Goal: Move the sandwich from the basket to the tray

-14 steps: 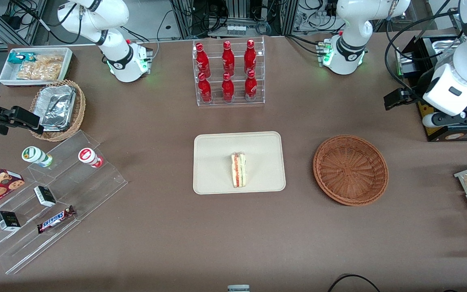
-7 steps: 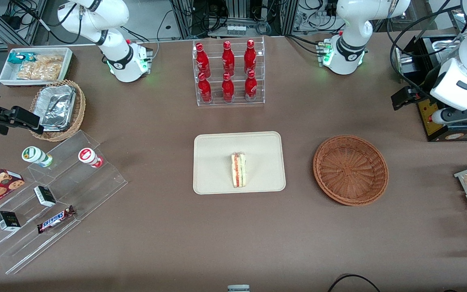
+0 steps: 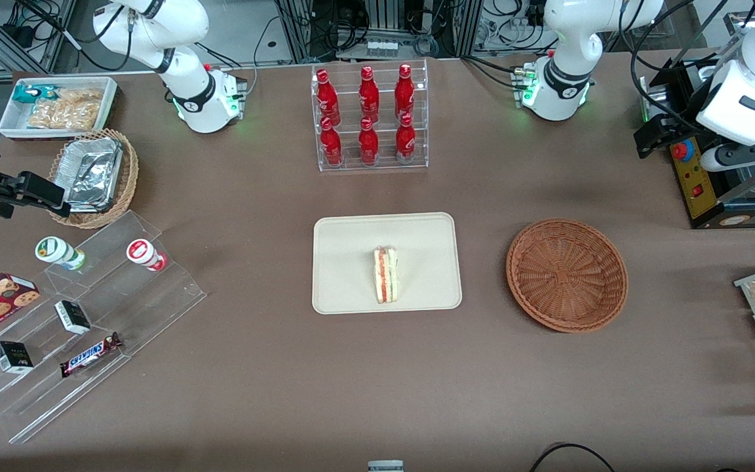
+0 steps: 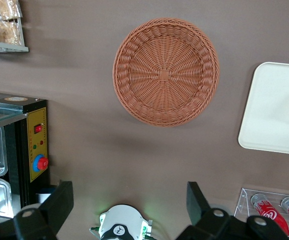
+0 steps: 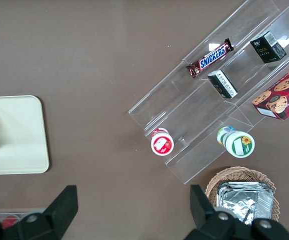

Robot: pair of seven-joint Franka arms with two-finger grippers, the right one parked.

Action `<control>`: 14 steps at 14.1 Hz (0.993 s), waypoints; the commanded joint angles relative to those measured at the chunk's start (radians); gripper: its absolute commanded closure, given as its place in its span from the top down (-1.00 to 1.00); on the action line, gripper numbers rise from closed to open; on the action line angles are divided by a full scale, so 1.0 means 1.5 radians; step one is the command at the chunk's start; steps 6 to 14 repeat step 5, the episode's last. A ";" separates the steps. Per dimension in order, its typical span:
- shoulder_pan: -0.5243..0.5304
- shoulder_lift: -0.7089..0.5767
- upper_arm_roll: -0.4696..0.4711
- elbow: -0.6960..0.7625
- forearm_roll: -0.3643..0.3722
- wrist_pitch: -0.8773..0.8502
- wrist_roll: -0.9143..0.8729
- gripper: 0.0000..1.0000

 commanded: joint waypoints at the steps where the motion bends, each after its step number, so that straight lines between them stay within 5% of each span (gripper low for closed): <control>1: 0.018 -0.015 -0.006 -0.006 -0.003 0.005 0.005 1.00; 14: 0.038 -0.006 -0.014 0.005 -0.015 0.000 0.007 1.00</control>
